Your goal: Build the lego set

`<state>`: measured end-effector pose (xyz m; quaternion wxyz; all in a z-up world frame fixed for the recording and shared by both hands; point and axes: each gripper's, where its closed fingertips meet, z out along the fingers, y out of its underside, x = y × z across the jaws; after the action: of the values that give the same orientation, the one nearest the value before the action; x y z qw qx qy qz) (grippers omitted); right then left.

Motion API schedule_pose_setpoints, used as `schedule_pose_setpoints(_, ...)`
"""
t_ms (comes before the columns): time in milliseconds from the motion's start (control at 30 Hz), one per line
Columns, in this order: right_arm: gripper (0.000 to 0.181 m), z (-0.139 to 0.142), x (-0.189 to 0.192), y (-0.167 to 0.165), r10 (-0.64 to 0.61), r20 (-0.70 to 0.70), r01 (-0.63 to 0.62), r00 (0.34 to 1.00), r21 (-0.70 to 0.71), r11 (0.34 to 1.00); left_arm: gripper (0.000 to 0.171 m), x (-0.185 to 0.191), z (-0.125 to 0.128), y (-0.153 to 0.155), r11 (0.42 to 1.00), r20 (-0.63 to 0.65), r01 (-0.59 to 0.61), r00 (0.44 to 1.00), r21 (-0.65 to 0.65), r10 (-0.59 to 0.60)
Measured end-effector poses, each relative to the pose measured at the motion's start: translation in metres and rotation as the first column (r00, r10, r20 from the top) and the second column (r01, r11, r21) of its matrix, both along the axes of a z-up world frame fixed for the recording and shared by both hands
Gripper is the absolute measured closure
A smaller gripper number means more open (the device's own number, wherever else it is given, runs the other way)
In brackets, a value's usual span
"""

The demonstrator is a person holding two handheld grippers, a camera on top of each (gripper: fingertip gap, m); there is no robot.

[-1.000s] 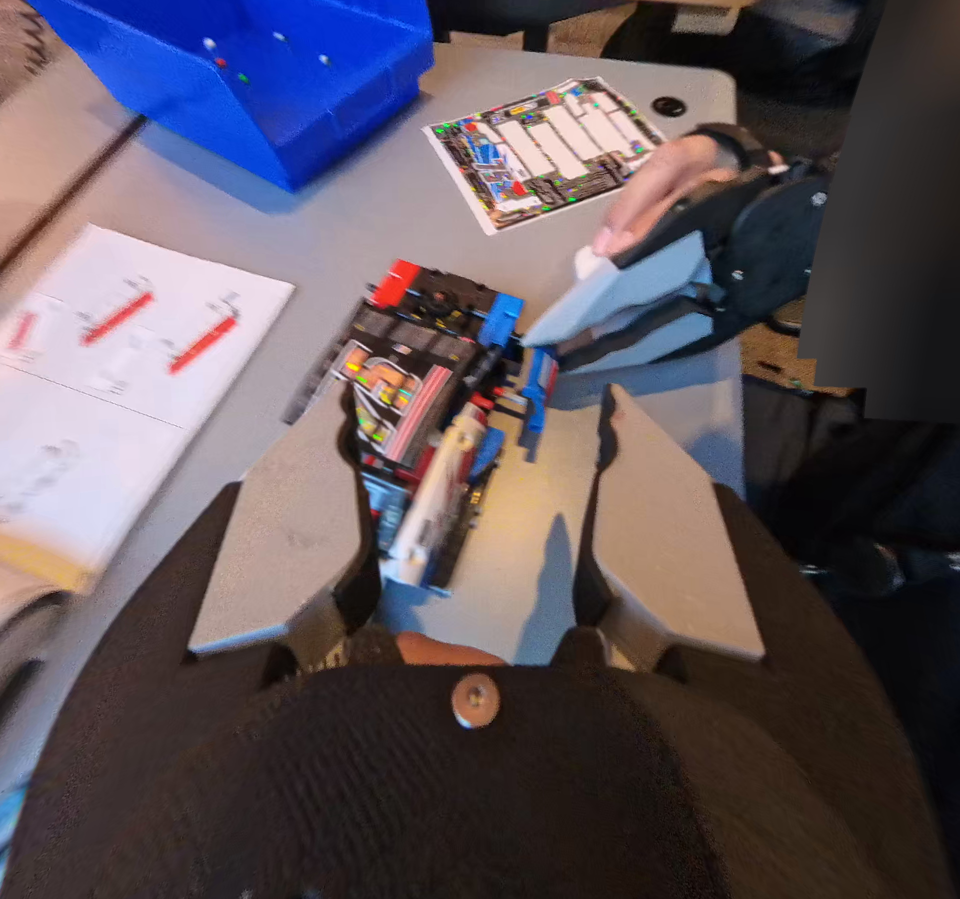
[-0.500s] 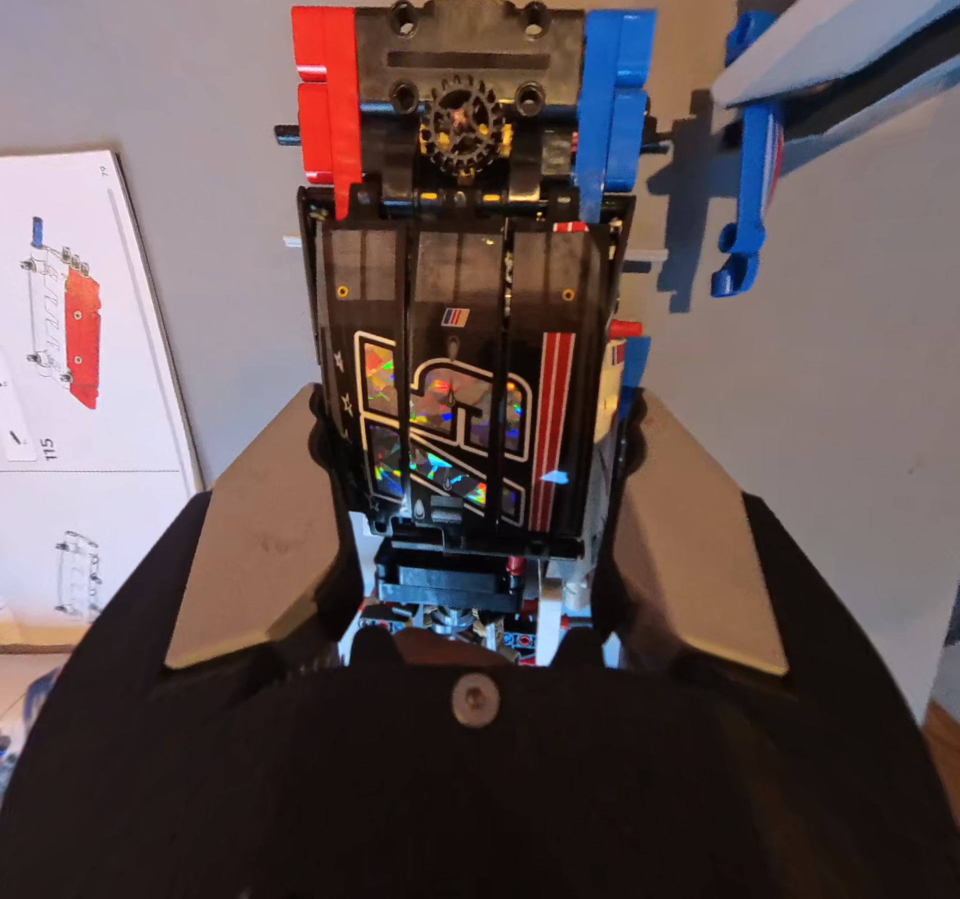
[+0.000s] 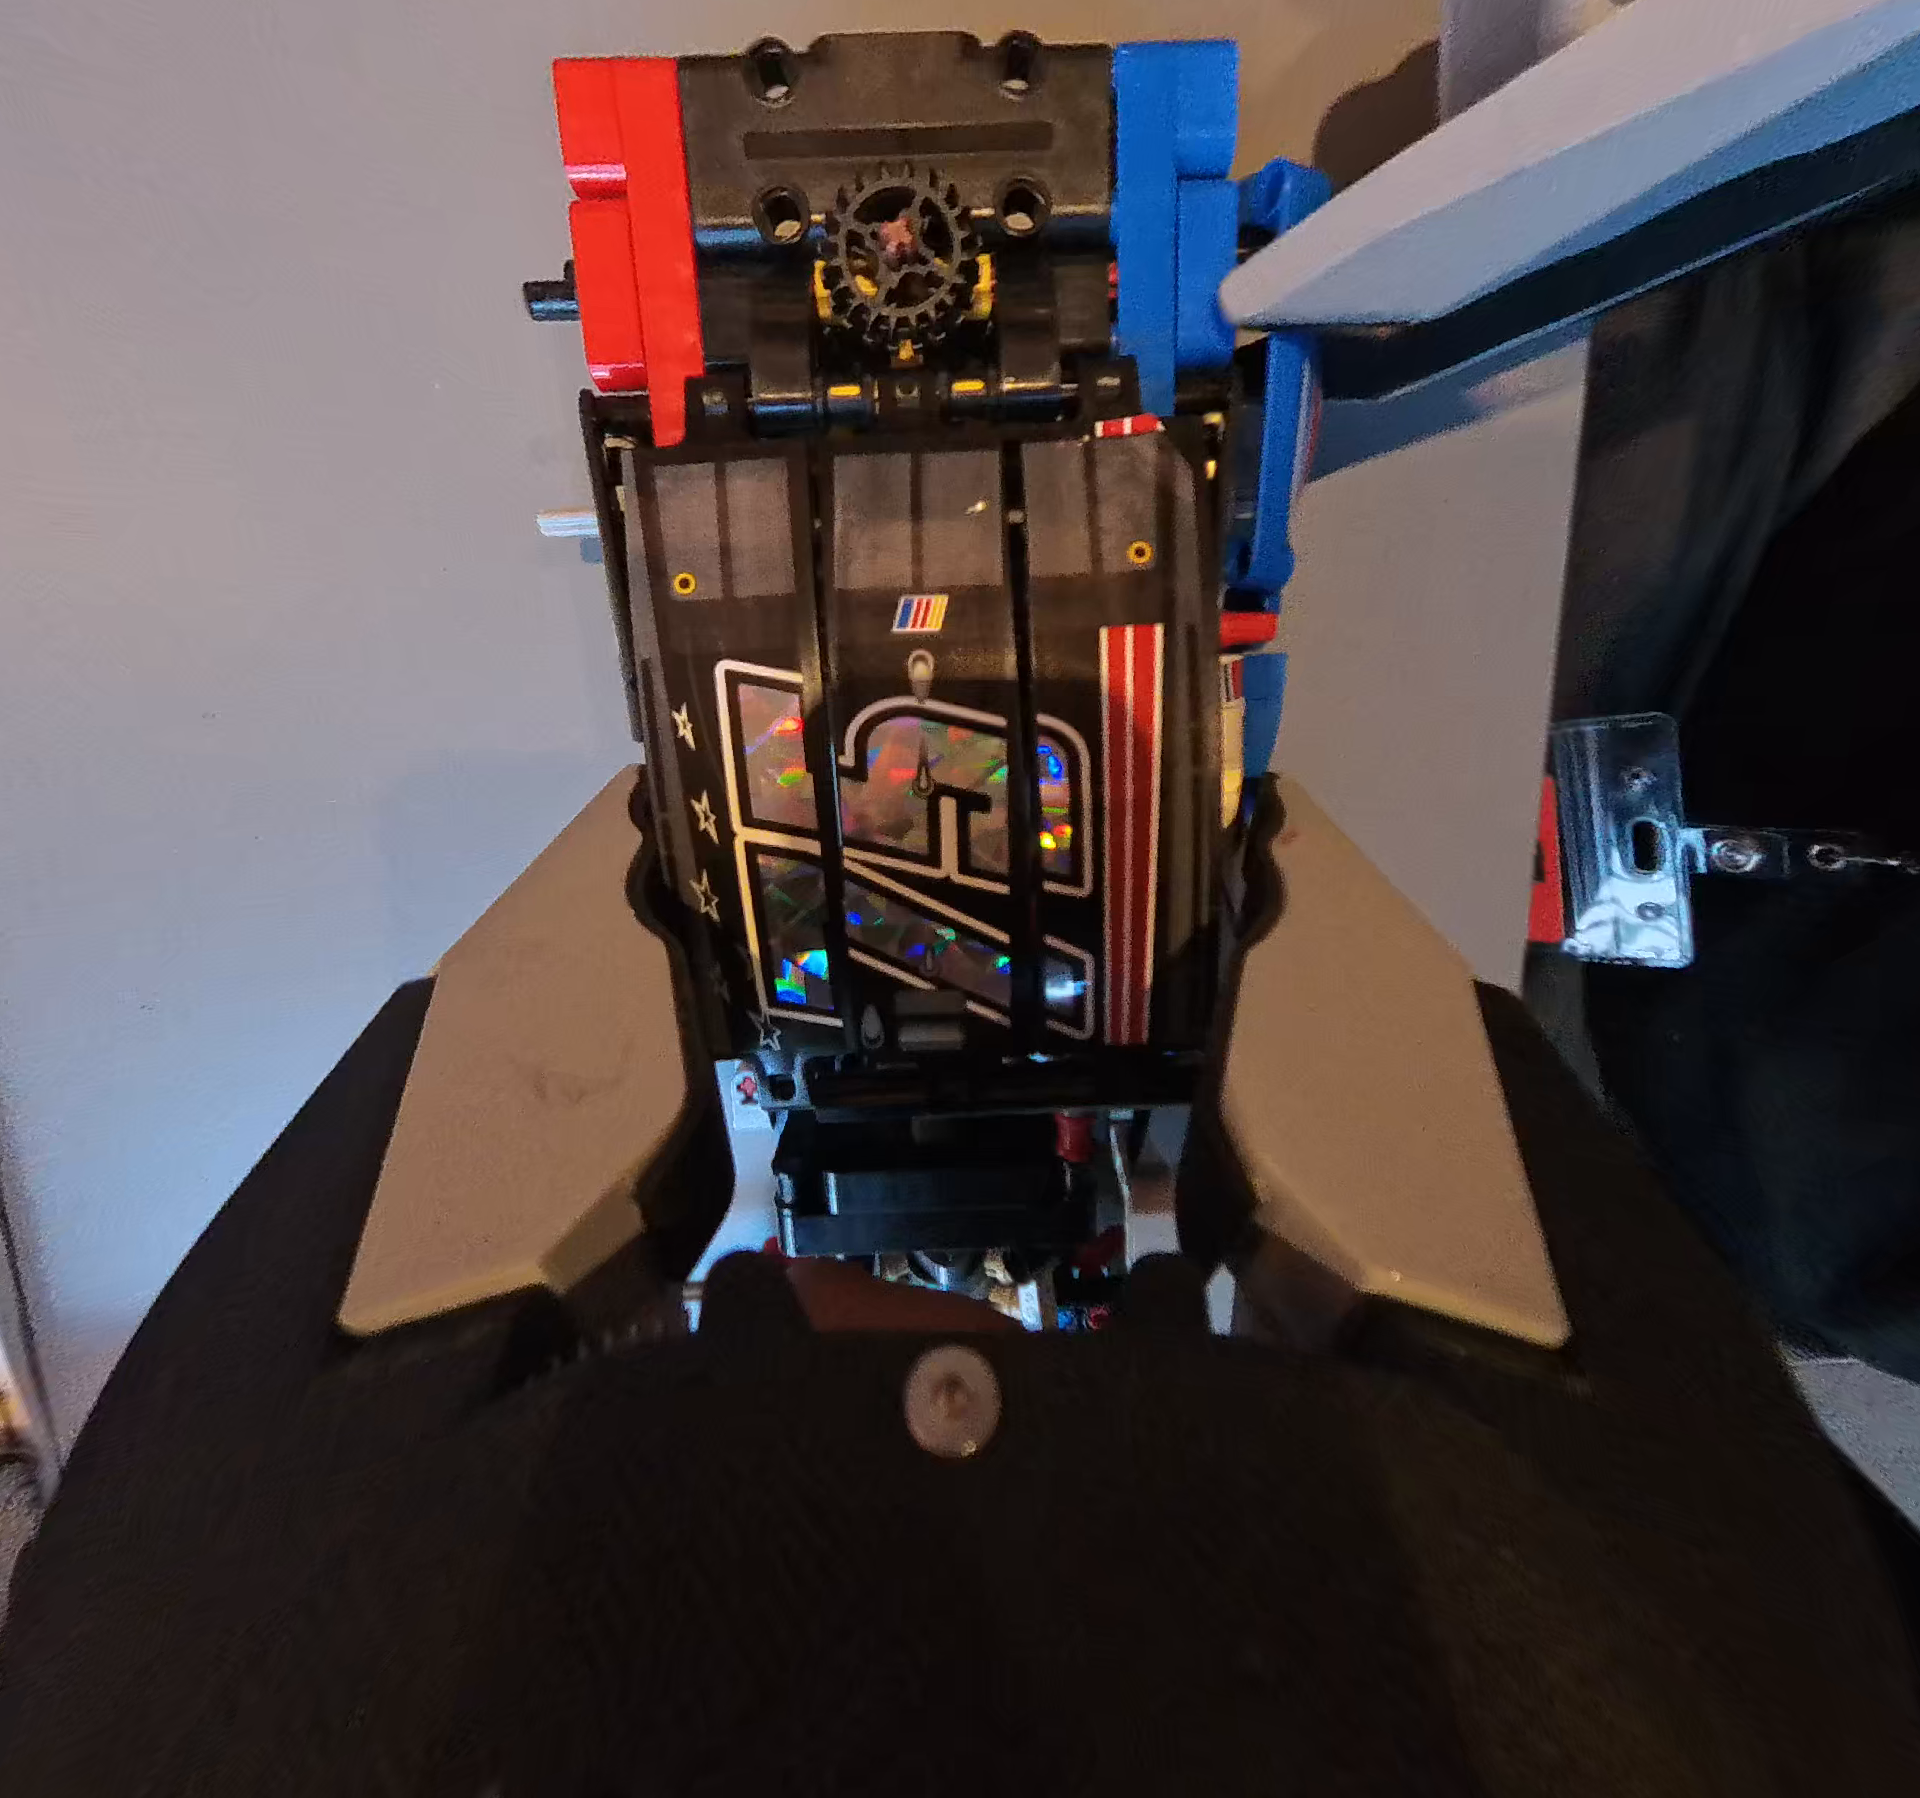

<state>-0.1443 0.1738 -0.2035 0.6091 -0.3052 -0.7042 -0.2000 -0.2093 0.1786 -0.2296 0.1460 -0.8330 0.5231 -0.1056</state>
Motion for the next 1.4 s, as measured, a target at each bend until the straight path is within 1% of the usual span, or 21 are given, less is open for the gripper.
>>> schedule_pose_setpoints(133, 0.167, 0.000, 0.008, -0.014, 0.021, 0.007, -0.021, 1.000, 0.022, 1.000, 0.062, 0.008, 0.001, -0.005, 1.000, 0.001, -0.018, 1.000, 0.018, 0.018)
schedule_pose_setpoints(400, 0.167, 0.002, 0.009, -0.025, 0.049, 0.022, -0.049, 0.999, 0.015, 0.999, 0.061, 0.023, 0.018, -0.011, 0.994, 0.106, -0.056, 0.993, 0.096, 0.046)
schedule_pose_setpoints(467, 0.166, 0.001, 0.013, -0.030, 0.051, 0.018, -0.051, 0.999, -0.004, 0.999, 0.063, 0.016, 0.018, -0.013, 0.992, 0.078, -0.046, 0.996, 0.120, 0.037)
schedule_pose_setpoints(533, 0.167, -0.002, 0.017, -0.034, 0.046, 0.022, -0.046, 0.999, -0.014, 0.999, 0.064, 0.008, 0.009, -0.017, 0.993, 0.038, -0.029, 0.999, 0.112, 0.025)
schedule_pose_setpoints(600, 0.166, -0.005, 0.019, -0.041, 0.051, 0.032, -0.051, 0.998, -0.011, 0.999, 0.065, 0.007, 0.005, -0.015, 0.989, 0.041, -0.037, 0.999, 0.140, 0.032)
schedule_pose_setpoints(667, 0.168, -0.003, 0.020, -0.048, 0.050, 0.016, -0.050, 0.999, -0.001, 0.999, 0.069, 0.011, 0.008, -0.019, 0.990, 0.051, -0.058, 0.997, 0.129, 0.052)
schedule_pose_setpoints(733, 0.167, 0.000, 0.023, -0.054, 0.044, -0.014, -0.044, 0.999, 0.001, 0.999, 0.070, 0.019, 0.009, -0.030, 0.992, 0.077, -0.048, 0.996, 0.116, 0.039)
schedule_pose_setpoints(800, 0.167, 0.004, 0.027, -0.058, 0.040, -0.037, -0.040, 0.999, 0.017, 0.999, 0.070, 0.024, 0.009, -0.037, 0.991, 0.066, -0.041, 0.997, 0.126, 0.033)
schedule_pose_setpoints(867, 0.167, 0.004, 0.032, -0.063, 0.042, -0.044, -0.042, 0.998, 0.013, 0.999, 0.069, 0.022, 0.012, -0.039, 0.988, 0.022, -0.041, 0.999, 0.149, 0.038)
schedule_pose_setpoints(900, 0.167, 0.005, 0.035, -0.065, 0.044, -0.049, -0.043, 0.998, 0.018, 0.999, 0.068, 0.024, 0.015, -0.040, 0.986, 0.026, -0.047, 0.999, 0.159, 0.044)
schedule_pose_setpoints(967, 0.167, 0.006, 0.039, -0.068, 0.053, -0.052, -0.052, 0.997, 0.028, 0.998, 0.057, 0.032, 0.022, -0.044, 0.985, 0.081, -0.083, 0.994, 0.150, 0.071)
schedule_pose_setpoints(1000, 0.167, 0.007, 0.040, -0.070, 0.052, -0.057, -0.051, 0.997, 0.026, 0.998, 0.054, 0.037, 0.025, -0.047, 0.985, 0.107, -0.091, 0.991, 0.148, 0.076)
schedule_pose_setpoints(1067, 0.167, 0.007, 0.039, -0.071, 0.063, -0.063, -0.062, 0.996, 0.017, 0.998, 0.054, 0.042, 0.028, -0.051, 0.981, 0.121, -0.073, 0.991, 0.179, 0.051)
schedule_pose_setpoints(1167, 0.168, 0.005, 0.036, -0.069, 0.075, -0.060, -0.073, 0.995, 0.023, 0.997, 0.056, 0.041, 0.027, -0.053, 0.979, 0.092, -0.069, 0.994, 0.190, 0.052)
schedule_pose_setpoints(1300, 0.168, 0.005, 0.033, -0.067, 0.109, -0.095, -0.110, 0.990, -0.007, 0.994, 0.061, 0.045, 0.031, -0.051, 0.978, 0.105, -0.073, 0.993, 0.194, 0.053)
schedule_pose_setpoints(1400, 0.168, 0.005, 0.031, -0.065, 0.135, -0.104, -0.135, 0.985, 0.010, 0.991, 0.059, 0.047, 0.025, -0.047, 0.974, 0.078, -0.056, 0.996, 0.221, 0.040)
